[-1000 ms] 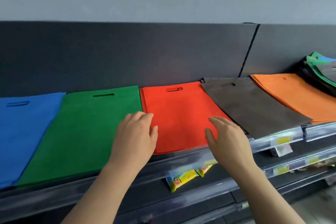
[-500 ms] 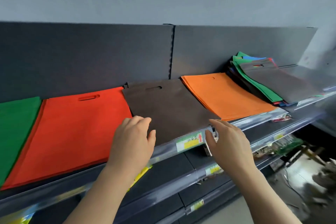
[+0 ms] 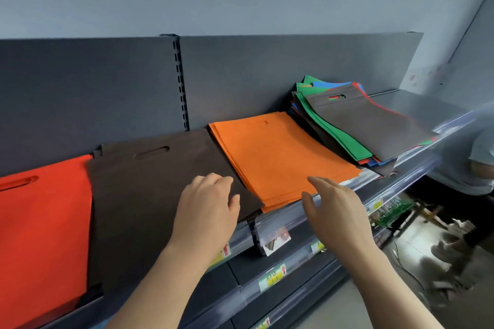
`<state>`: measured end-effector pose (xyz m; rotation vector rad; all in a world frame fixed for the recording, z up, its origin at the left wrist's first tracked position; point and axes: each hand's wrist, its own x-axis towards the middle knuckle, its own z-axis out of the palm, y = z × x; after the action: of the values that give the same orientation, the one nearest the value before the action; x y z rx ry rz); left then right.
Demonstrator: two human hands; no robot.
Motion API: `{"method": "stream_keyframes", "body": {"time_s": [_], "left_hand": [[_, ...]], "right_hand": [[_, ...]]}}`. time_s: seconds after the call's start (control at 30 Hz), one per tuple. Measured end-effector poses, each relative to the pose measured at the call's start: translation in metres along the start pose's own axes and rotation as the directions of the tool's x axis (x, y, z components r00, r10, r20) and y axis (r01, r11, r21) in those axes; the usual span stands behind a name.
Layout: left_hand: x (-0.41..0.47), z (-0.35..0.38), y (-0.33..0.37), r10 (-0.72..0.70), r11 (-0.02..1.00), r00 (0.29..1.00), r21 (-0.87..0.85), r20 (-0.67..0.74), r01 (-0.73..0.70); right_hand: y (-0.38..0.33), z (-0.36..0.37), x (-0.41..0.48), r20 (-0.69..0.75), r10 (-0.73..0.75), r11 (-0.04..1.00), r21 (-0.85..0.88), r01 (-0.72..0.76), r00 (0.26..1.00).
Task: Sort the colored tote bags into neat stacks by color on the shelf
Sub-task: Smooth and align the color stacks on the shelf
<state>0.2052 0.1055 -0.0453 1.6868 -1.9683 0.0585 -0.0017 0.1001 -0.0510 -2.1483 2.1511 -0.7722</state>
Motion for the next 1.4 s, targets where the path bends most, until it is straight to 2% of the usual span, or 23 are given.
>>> {"method": "stream_keyframes", "body": {"time_s": [0.27,0.5,0.7,0.87,1.07,1.23,1.33,1.4], "left_hand": [[0.068,0.041,0.042,0.081,0.997,0.996,-0.017,0.035,-0.081],[0.116,0.090,0.096,0.044,0.999,0.998,0.007,0.034,-0.045],[0.159,0.134,0.166,-0.044,0.997,0.999,-0.063,0.005,0.044],[0.187,0.172,0.214,-0.147,0.977,0.985,-0.141,0.096,0.159],[0.199,0.191,0.236,-0.296,0.929,0.948,-0.194,0.119,0.314],[0.201,0.192,0.241,-0.427,0.861,0.891,-0.230,0.156,0.454],[0.201,0.189,0.241,-0.463,0.833,0.873,-0.261,0.151,0.487],[0.201,0.187,0.242,-0.481,0.819,0.868,-0.291,0.124,0.495]], "right_hand": [[0.058,-0.003,0.061,-0.028,0.031,0.999,-0.012,-0.031,0.999],[0.136,-0.005,0.127,-0.175,-0.049,0.998,-0.056,0.039,0.983],[0.226,-0.021,0.195,-0.128,-0.059,0.992,-0.119,0.044,0.990],[0.287,-0.020,0.234,-0.003,-0.024,0.988,-0.154,0.023,1.000],[0.301,-0.012,0.239,-0.060,-0.191,0.978,-0.093,0.185,0.980],[0.295,-0.012,0.235,-0.089,-0.314,0.948,0.012,0.317,0.945],[0.307,-0.021,0.244,-0.050,-0.267,0.962,0.049,0.270,0.962],[0.321,-0.023,0.253,-0.004,-0.175,0.984,-0.028,0.175,0.985]]}}
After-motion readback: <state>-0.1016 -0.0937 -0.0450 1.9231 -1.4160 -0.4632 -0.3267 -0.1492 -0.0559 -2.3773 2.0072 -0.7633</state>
